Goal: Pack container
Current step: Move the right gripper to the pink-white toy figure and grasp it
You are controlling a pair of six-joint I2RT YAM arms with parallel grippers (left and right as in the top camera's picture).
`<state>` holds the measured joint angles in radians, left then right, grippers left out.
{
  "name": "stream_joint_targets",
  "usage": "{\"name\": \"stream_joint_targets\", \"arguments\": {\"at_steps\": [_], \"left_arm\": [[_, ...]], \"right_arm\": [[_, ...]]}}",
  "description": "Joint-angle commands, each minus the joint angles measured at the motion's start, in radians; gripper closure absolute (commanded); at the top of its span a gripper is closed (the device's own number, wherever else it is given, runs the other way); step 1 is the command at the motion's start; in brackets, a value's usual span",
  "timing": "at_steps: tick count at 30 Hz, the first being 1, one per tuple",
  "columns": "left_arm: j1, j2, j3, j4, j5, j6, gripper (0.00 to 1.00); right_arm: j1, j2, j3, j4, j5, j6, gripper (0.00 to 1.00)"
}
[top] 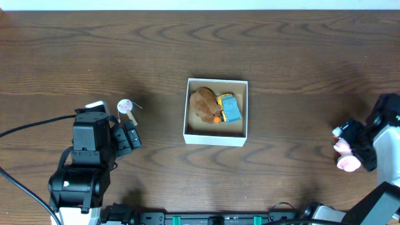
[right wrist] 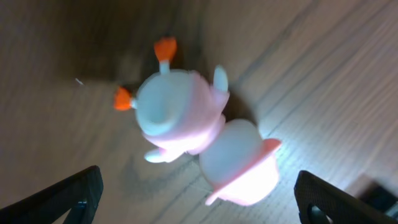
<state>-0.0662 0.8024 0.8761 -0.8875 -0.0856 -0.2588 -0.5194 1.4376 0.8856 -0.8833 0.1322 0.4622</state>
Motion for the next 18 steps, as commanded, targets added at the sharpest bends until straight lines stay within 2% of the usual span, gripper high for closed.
{"name": "stream_joint_targets", "arguments": {"at_steps": [1, 5, 7, 9, 13, 15, 16, 18], "left_arm": [[0.004, 0.0, 0.016, -0.002, -0.001, -0.006, 0.02], [0.004, 0.0, 0.016, -0.003, -0.001, -0.006, 0.02], [0.004, 0.0, 0.016, -0.003, -0.001, -0.006, 0.02], [0.004, 0.0, 0.016, -0.003, -0.001, -0.006, 0.02], [0.004, 0.0, 0.016, -0.003, -0.001, -0.006, 0.02], [0.004, 0.0, 0.016, -0.003, -0.001, -0.006, 0.02], [0.004, 0.0, 0.016, -0.003, -0.001, -0.006, 0.02], [0.004, 0.0, 0.016, -0.003, -0.001, -0.006, 0.02]], "right_arm": [[-0.009, -0.002, -0.067, 0.05, -0.001, -0.015, 0.01], [-0.009, -0.001, -0.129, 0.107, 0.023, -0.015, 0.05], [-0.01, -0.001, -0.153, 0.127, 0.022, -0.015, 0.11], [-0.01, -0.001, -0.163, 0.134, 0.022, -0.015, 0.23], [-0.01, -0.002, -0.163, 0.139, 0.021, -0.014, 0.75], [-0.01, -0.002, -0.163, 0.143, 0.021, -0.014, 0.94], [-0.01, -0.002, -0.163, 0.145, 0.021, -0.014, 0.99], [-0.01, -0.002, -0.163, 0.147, 0.02, -0.014, 0.99]]}}
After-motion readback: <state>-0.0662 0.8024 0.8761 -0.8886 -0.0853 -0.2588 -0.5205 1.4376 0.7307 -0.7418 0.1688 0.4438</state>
